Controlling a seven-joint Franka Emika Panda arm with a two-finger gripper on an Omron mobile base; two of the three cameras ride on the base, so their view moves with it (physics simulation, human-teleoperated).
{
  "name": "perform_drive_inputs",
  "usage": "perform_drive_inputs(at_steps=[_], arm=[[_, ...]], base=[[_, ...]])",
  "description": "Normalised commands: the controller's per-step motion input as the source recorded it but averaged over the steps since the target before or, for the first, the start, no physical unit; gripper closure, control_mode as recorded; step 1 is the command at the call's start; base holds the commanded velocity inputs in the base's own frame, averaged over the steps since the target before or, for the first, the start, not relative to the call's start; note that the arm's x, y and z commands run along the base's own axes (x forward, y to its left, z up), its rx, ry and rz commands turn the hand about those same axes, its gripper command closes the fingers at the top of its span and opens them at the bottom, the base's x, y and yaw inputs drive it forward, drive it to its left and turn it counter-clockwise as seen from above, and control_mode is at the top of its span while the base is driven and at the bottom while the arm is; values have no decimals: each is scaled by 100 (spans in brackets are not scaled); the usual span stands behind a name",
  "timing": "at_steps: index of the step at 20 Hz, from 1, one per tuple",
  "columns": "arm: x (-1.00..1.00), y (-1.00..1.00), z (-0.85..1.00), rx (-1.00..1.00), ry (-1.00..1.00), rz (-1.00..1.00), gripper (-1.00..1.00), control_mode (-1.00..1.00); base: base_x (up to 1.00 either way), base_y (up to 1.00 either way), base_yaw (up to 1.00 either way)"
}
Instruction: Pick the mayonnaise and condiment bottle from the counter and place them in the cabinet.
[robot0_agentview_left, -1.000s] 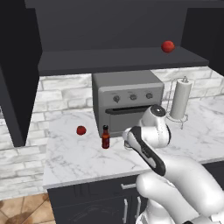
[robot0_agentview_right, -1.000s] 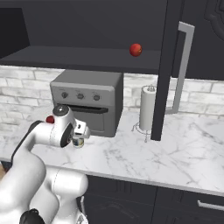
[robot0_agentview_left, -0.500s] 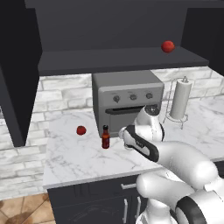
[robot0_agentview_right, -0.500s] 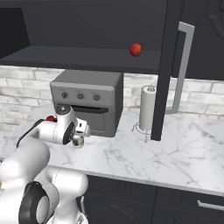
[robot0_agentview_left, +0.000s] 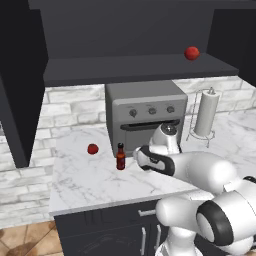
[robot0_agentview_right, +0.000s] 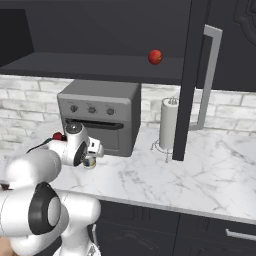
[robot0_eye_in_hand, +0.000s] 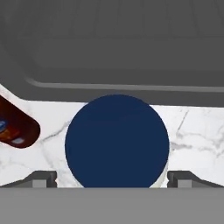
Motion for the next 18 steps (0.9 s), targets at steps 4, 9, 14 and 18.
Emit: perform_drive_inputs(at_steps=[4,9,14,18], arm=[[26,0,-11,0,0,0,-100,-100],[25,0,-15,0,0,0,100,-100],[-7,6,1,-2,-1,0,100,-100],[-28,13,42,-4,-12,0,100,-100]], base=[[0,0,0],[0,0,0],[0,0,0],[0,0,0]])
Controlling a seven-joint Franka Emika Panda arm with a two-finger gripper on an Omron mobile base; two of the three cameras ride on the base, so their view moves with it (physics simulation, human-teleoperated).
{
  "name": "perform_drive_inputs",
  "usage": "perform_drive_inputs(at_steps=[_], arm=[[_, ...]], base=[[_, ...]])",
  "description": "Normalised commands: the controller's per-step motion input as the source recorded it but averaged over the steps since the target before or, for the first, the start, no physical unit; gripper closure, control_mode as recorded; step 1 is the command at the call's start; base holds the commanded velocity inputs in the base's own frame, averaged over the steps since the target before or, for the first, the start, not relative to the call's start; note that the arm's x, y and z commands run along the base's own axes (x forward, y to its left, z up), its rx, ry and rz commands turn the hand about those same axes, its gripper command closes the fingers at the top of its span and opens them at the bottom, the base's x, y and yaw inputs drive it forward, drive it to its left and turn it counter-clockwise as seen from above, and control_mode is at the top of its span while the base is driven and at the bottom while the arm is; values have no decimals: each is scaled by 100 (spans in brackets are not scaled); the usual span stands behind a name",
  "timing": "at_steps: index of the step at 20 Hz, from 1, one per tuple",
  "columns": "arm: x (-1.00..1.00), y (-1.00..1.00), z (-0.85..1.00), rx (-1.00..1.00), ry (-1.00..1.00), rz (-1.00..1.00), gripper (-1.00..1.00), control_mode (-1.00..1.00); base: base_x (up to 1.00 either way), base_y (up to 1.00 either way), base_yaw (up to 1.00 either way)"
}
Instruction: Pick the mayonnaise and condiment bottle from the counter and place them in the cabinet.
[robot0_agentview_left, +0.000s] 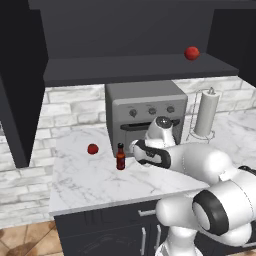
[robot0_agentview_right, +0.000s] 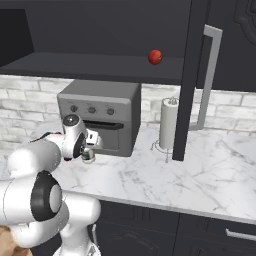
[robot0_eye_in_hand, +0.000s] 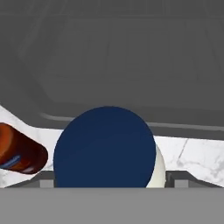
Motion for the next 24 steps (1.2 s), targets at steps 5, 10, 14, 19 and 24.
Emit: perform_drive_inputs(at_steps=[5,10,14,19,24], arm=[[-24,13,84,-2,-15,0,100,-100],[0,0,78,0,-3,-1,100,-100],[0,0,78,5,0,-1,100,-100],[0,0,77,2,0,-3,100,-100],[-2,3,61,0,0,-6,100,-100]], base=[[0,0,0],[0,0,0],[0,0,0],[0,0,0],[0,0,0]])
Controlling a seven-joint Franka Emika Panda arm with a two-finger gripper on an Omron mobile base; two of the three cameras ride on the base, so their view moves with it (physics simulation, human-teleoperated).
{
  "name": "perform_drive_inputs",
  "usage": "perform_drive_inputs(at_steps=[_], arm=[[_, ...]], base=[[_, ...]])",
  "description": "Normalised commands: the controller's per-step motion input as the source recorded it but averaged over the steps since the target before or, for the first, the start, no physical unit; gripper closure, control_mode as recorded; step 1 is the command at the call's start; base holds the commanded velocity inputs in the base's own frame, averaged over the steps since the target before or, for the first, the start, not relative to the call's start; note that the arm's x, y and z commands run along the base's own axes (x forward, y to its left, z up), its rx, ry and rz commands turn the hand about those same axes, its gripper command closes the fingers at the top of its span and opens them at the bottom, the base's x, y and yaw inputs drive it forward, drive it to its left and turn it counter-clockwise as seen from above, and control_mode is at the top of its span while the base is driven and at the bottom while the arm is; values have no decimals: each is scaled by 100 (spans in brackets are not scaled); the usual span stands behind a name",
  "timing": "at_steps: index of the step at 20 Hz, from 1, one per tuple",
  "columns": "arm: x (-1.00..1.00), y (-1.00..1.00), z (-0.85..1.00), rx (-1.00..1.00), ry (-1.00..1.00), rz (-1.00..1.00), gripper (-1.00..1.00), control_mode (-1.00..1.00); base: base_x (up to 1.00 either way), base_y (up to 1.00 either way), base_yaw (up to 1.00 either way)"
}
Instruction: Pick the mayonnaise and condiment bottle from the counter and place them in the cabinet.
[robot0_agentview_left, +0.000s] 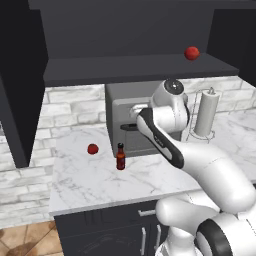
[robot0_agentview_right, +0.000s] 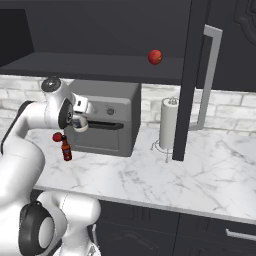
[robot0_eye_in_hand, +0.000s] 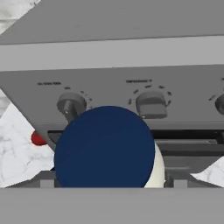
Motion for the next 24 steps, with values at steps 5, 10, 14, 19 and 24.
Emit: perform_drive_inputs(at_steps=[5,10,14,19,24], arm=[[-25,0,55,0,0,-5,100,-100],[-34,0,53,0,0,-4,100,-100],[-36,0,63,0,-5,-2,100,-100],[-18,0,62,0,-7,-1,100,-100],[0,0,56,0,-5,-1,100,-100]], base=[[0,0,0],[0,0,0],[0,0,0],[0,0,0],[0,0,0]])
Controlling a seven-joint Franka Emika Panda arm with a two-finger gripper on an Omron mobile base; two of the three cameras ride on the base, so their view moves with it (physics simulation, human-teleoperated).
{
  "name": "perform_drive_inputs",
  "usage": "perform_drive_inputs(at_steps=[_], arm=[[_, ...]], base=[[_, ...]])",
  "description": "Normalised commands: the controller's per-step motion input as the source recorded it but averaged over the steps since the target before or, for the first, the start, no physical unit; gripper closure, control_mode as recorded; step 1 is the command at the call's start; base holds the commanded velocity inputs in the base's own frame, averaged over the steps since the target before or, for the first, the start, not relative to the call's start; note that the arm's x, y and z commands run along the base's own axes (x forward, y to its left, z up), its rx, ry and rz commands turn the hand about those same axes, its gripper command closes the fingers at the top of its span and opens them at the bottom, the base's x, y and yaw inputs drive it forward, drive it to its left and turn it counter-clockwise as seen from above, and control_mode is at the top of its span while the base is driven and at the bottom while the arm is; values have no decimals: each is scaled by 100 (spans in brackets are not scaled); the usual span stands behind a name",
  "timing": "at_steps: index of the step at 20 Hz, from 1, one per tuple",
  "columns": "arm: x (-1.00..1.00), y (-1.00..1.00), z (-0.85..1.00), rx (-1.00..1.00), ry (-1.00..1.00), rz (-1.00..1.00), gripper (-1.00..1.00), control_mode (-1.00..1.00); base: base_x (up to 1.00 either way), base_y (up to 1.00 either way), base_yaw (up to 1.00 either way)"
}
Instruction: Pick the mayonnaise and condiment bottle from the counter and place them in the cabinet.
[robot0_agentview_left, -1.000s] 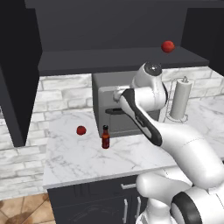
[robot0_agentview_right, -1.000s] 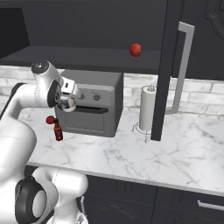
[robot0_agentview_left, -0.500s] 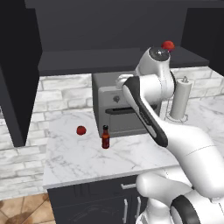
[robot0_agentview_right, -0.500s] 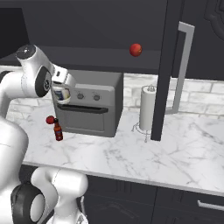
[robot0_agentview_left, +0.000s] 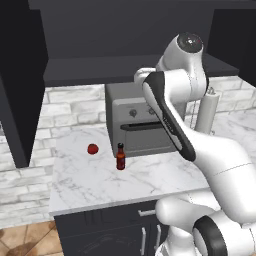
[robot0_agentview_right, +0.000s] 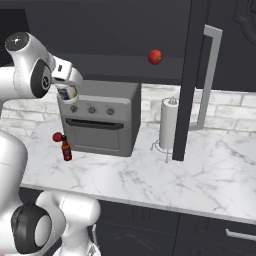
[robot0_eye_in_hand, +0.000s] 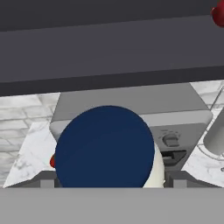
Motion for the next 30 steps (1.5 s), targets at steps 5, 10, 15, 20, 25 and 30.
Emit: perform_drive_inputs(at_steps=[5,10,15,20,25,30], arm=[[0,0,52,0,-3,-5,100,-100],[1,0,49,0,-1,-4,100,-100],[15,0,26,0,0,-3,100,-100],[28,0,4,0,0,-2,100,-100],[36,0,0,0,0,-1,100,-100],[36,0,0,0,0,-1,100,-100]], base=[[0,0,0],[0,0,0],[0,0,0],[0,0,0],[0,0,0],[0,0,0]])
